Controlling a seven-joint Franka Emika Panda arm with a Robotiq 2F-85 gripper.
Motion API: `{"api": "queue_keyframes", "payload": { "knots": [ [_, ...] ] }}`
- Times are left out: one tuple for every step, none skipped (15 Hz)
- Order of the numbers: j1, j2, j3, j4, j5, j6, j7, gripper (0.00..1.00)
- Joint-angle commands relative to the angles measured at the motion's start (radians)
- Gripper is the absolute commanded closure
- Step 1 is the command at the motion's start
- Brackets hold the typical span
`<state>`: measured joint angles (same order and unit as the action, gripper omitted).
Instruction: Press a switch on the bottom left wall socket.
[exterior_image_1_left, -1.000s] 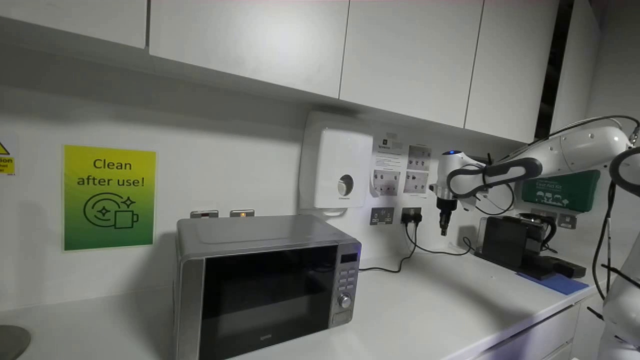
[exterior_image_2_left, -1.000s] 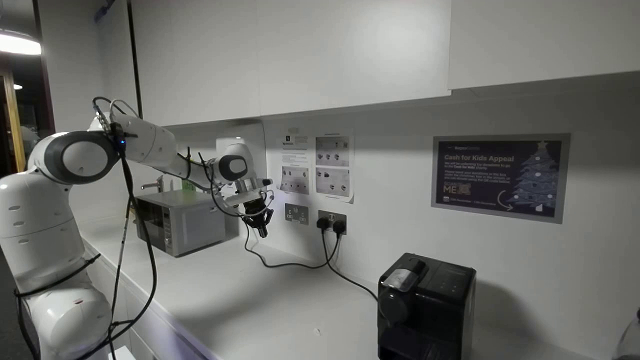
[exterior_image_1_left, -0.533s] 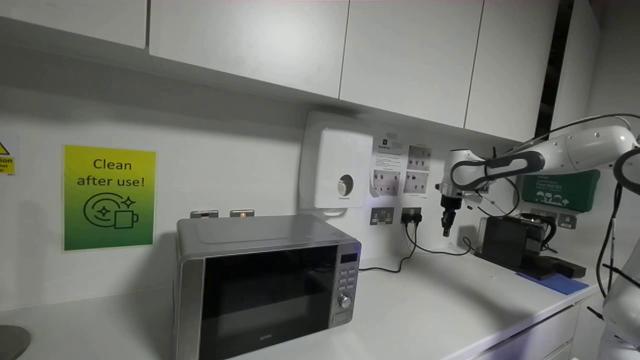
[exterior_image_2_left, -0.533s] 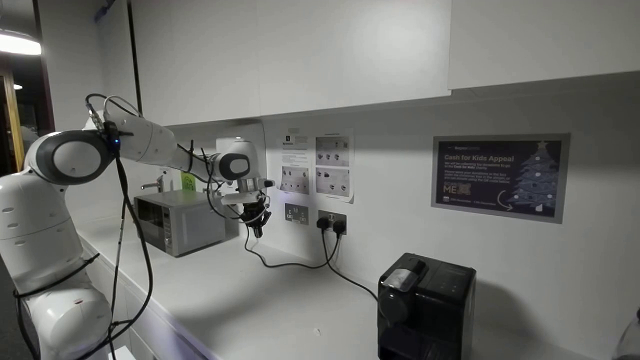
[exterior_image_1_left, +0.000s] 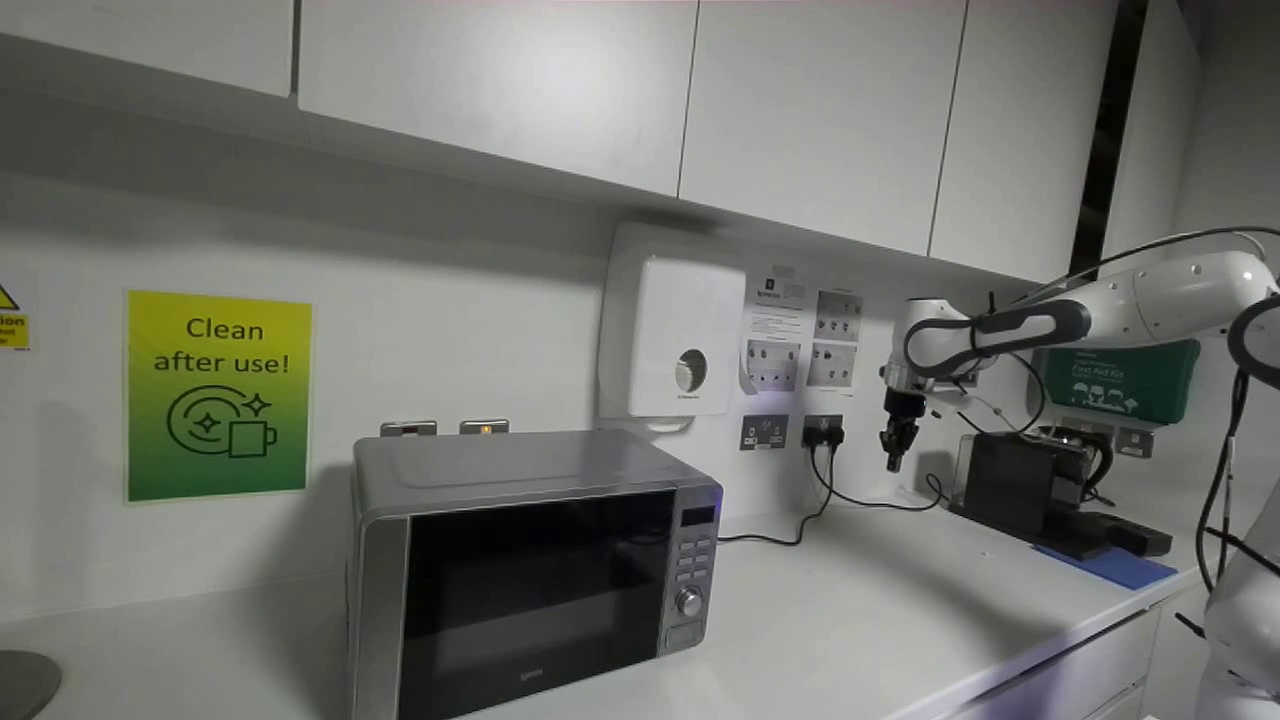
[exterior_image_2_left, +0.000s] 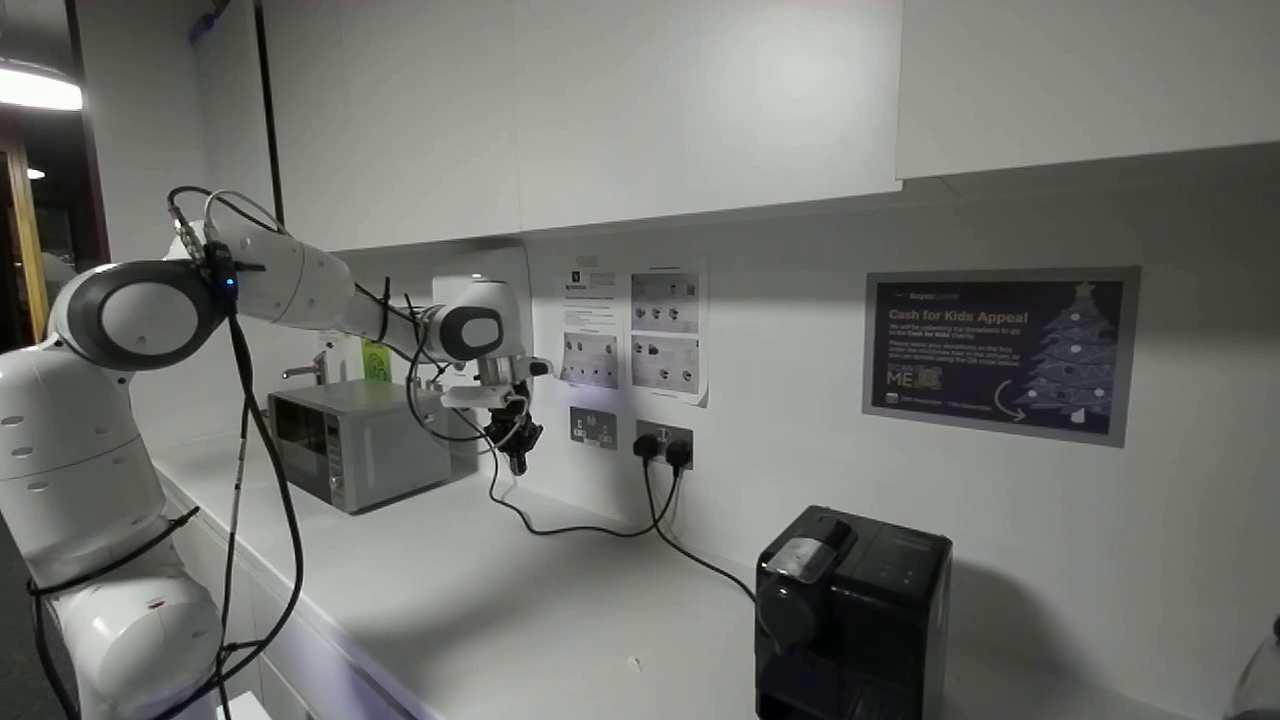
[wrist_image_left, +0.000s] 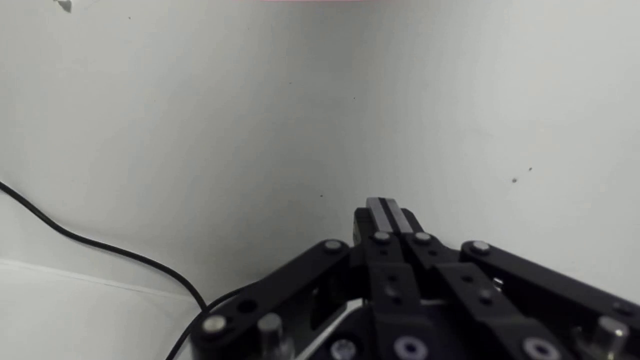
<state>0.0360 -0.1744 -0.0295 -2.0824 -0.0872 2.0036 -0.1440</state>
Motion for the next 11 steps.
{"api": "queue_keyframes", "payload": {
  "knots": [
    [-0.010,0.000,0.010,0.002,0.002,0.003,0.017,0.73],
    [-0.010,0.002,0.011,0.002,0.002,0.003,0.020,0.91],
    [-0.010,0.004,0.011,0.002,0.002,0.003,0.020,0.84],
    [-0.010,0.006,0.012,0.002,0.002,0.003,0.020,0.75],
    [-0.010,0.007,0.012,0.002,0.002,0.003,0.020,0.73],
    [-0.010,0.007,0.012,0.002,0.002,0.003,0.020,0.73],
    [-0.010,0.007,0.012,0.002,0.002,0.003,0.020,0.73],
    [-0.010,0.007,0.012,0.002,0.002,0.003,0.020,0.73],
    [-0.010,0.007,0.012,0.002,0.002,0.003,0.020,0.73],
    [-0.010,0.007,0.012,0.002,0.002,0.003,0.020,0.73],
    [-0.010,0.007,0.012,0.002,0.002,0.003,0.020,0.73]
  ]
}}
